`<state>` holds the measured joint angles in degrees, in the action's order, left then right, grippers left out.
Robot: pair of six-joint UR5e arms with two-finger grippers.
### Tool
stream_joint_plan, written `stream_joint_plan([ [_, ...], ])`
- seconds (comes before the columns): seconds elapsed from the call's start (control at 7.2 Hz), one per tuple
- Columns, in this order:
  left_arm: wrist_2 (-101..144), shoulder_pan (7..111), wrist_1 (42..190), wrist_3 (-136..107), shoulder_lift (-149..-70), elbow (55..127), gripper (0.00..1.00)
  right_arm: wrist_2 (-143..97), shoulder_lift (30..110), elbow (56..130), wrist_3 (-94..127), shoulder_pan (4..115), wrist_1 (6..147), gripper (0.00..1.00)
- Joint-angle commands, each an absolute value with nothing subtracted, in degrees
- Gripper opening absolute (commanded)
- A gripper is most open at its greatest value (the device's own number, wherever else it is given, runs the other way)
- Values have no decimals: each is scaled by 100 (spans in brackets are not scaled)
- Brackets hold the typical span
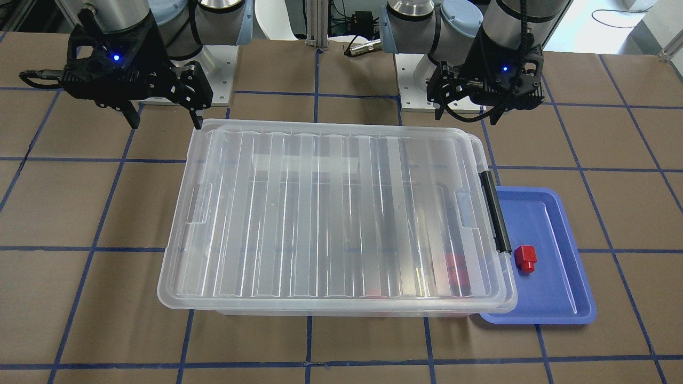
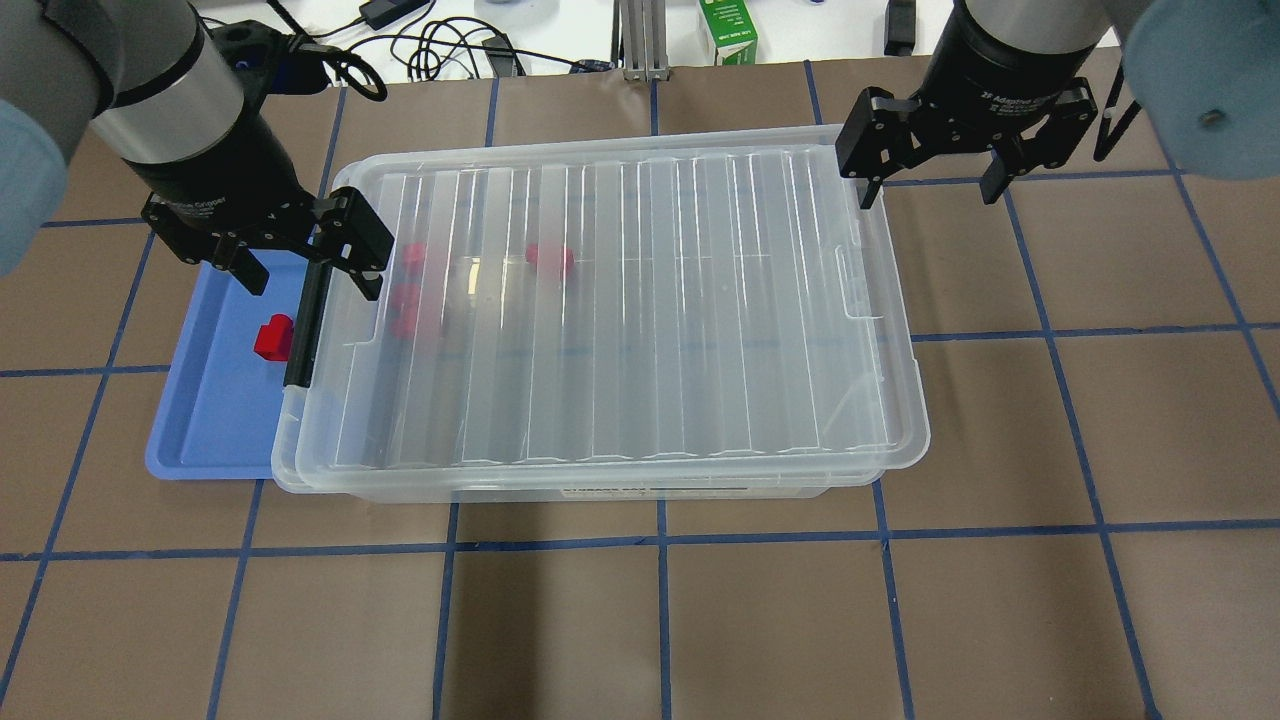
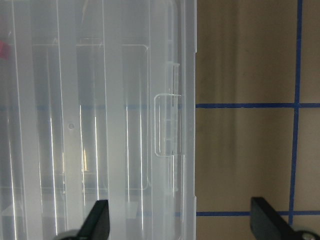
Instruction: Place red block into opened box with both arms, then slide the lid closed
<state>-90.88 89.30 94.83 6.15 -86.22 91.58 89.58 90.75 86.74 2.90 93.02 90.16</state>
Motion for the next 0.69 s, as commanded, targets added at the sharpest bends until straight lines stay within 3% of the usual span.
stream_joint_plan([
  [0.0, -9105, 8930, 9475, 667, -8622, 9158, 100, 9000, 9097, 8701, 247, 9290, 9009, 100],
  [0.56, -9114, 8335, 9431, 886, -8744, 9167, 100, 9453, 9088, 8788, 211, 9168, 9053, 100],
])
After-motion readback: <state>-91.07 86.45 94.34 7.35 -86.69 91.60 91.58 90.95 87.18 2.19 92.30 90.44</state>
